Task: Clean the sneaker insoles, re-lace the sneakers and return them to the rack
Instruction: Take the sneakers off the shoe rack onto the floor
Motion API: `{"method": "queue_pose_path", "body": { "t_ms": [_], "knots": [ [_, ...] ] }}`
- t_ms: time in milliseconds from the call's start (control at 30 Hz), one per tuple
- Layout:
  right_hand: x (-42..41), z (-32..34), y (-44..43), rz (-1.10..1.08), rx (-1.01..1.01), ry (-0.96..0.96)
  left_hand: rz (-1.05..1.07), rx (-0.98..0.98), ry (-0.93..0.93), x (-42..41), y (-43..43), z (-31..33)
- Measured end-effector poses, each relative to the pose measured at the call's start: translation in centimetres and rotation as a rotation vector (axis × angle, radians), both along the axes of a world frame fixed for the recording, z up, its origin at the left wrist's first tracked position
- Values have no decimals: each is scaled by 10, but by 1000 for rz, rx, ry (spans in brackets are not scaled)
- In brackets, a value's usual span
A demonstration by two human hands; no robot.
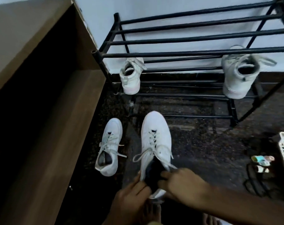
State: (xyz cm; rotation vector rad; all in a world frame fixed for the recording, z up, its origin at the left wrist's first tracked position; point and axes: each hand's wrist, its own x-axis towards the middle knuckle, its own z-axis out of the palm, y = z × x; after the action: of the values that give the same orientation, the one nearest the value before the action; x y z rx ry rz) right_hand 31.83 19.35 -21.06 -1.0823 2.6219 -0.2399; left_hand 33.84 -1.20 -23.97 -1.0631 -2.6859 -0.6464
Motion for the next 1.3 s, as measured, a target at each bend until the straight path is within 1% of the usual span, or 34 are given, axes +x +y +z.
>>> {"method": "queue_pose_path", "body": {
  "t_ms": [133,200,267,367,467,567,633,700,733,767,833,867,933,967,1033,1100,1167,1233,1300],
  "knots": [
    [-39,-79,-32,-10,143,-183,66,12,-208,-31,-18,-83],
    [-54,-105,-40,-59,144,-238,98,-19,-306,-44,-26,-119],
    [-62,-127,-42,-80,123,-283,128,-47,-359,-50,-28,-146],
    [-65,-150,-43,-104,110,-317,150,-45,-383,-53,-25,-174],
    [-64,-163,-46,-115,133,-337,178,-40,-326,-51,-22,-187],
    [-65,-170,-49,-122,130,-348,172,-56,-351,-49,-24,-190],
    [-65,-171,-50,-108,129,-336,142,-95,-405,-50,-29,-180],
    [-65,-164,-48,-106,75,-255,114,-109,-414,-56,-34,-158],
    [-68,-157,-47,-137,27,-191,110,-82,-372,-63,-36,-143],
    [-74,-145,-46,-198,-63,-111,111,-26,-307,-77,-35,-124],
    [-104,-111,-45,-344,-296,65,176,109,-166,-122,-26,-79],
    [-126,-88,-46,-404,-373,149,218,161,-120,-151,-20,-58],
    [-178,-46,-49,-531,-435,277,295,168,-41,-215,-5,-18],
    [-203,-28,-49,-598,-450,303,355,129,-14,-247,3,-1],
    [-246,-1,-51,-675,-448,334,461,-22,-26,-296,18,27],
    [-276,11,-55,-695,-389,307,460,-192,-74,-326,29,39],
    [-294,10,-59,-682,-322,241,428,-309,-135,-341,36,40],
    [-304,2,-61,-658,-258,191,447,-370,-159,-347,41,37],
    [-307,-2,-60,-648,-243,186,479,-378,-145,-350,43,35]
  ]
}}
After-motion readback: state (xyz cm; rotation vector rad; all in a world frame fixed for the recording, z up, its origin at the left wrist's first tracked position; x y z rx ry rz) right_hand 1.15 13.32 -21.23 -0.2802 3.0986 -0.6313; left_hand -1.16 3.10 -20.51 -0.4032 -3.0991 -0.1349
